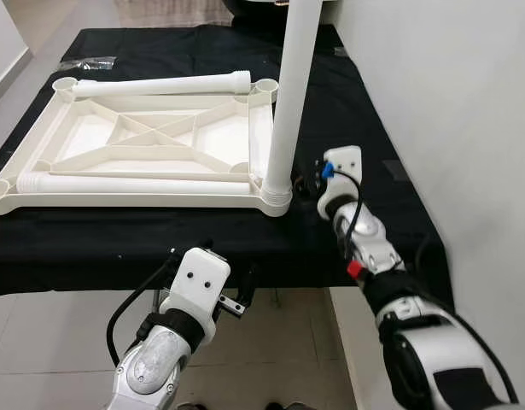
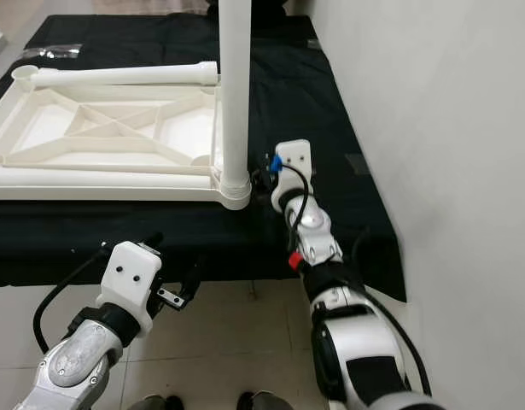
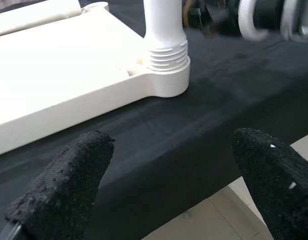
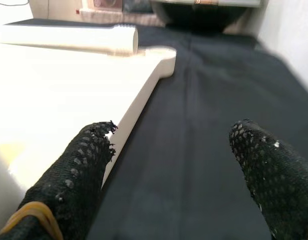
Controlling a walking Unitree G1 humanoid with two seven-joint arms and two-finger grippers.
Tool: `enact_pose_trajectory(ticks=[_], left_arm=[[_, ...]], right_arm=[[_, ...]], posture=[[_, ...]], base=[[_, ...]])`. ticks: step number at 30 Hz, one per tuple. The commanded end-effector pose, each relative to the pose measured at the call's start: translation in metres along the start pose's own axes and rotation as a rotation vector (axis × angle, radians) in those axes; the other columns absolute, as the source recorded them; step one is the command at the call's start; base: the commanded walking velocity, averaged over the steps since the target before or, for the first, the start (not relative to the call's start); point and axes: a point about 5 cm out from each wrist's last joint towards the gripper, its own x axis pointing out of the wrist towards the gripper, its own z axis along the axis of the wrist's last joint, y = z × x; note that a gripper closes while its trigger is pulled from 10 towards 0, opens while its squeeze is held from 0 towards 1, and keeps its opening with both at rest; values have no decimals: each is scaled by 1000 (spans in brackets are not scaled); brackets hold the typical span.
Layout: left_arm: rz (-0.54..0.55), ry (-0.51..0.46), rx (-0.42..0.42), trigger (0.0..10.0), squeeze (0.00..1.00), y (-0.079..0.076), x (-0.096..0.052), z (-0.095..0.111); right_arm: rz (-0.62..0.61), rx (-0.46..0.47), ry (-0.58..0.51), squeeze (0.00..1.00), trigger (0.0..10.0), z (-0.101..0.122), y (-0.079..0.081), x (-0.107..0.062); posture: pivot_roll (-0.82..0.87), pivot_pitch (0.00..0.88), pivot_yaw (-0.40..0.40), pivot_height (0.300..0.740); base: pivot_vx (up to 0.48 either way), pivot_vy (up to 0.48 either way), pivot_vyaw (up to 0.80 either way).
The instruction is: Building children table
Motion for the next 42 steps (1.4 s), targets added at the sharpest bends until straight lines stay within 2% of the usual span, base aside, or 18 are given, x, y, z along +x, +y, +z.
enact_pose_trajectory(ticks=[1, 10, 13, 16, 20, 24, 26, 31, 34, 37, 39, 41, 42], left_arm=[[-8, 19, 0, 10000, 0, -1, -2, -4], [-10, 18, -2, 10000, 0, -1, -2, -4], [-11, 18, 1, 10000, 0, 0, -2, -3], [-11, 19, 1, 10000, 0, 0, -3, -3], [-13, 16, 0, 10000, 0, -1, -2, -3], [-13, 14, 1, 10000, 0, -1, -1, -2], [-11, 9, 3, 10000, 0, 0, -1, -1], [-9, 1, 5, 10000, 0, 1, 0, 2], [-8, 2, 12, 10000, 0, 3, 0, 2], [-8, 3, 15, 10000, 0, 3, 0, 1], [-9, 2, 21, 10000, 0, 5, 1, 1], [-9, 2, 21, 10000, 0, 5, 1, 1], [-9, 1, 23, 10000, 0, 5, 2, 1]], right_arm=[[-33, -4, 54, 0, 10000, -12, -4, -3], [-83, -80, 100, 0, 10000, -18, -7, -4], [-202, -176, 132, 0, 10000, -22, -16, -7], [-224, -187, 135, 0, 10000, -22, -18, -7], [-139, -210, 221, 0, 10000, -37, -11, -9], [-99, -212, 262, 0, 10000, -47, -7, -13], [-77, -226, 313, 0, 10000, -59, -4, -18], [-81, -194, 345, 0, 10000, -66, -1, -22], [-27, -94, 354, 0, 10000, -68, 13, -21], [-11, -68, 352, 0, 10000, -68, 17, -21], [67, -32, 318, 0, 10000, -64, 31, -20], [67, -32, 318, 0, 10000, -64, 31, -20], [94, -21, 305, 0, 10000, -63, 37, -20]], posture=[[147, 184, -88, 740], [151, 190, -86, 740], [155, 195, -87, 740], [154, 193, -84, 740], [155, 195, -88, 740], [154, 194, -86, 740], [154, 199, -86, 740], [157, 200, -85, 740], [164, 206, -84, 740], [164, 207, -82, 740], [162, 208, -81, 740], [162, 208, -81, 740], [162, 207, -79, 740]], base=[[0, 0, 0], [0, 0, 0], [0, 0, 0], [0, 0, 0], [0, 0, 0], [0, 0, 0], [0, 0, 0], [0, 0, 0], [0, 0, 0], [0, 0, 0], [0, 0, 0], [0, 0, 0], [0, 0, 0]])
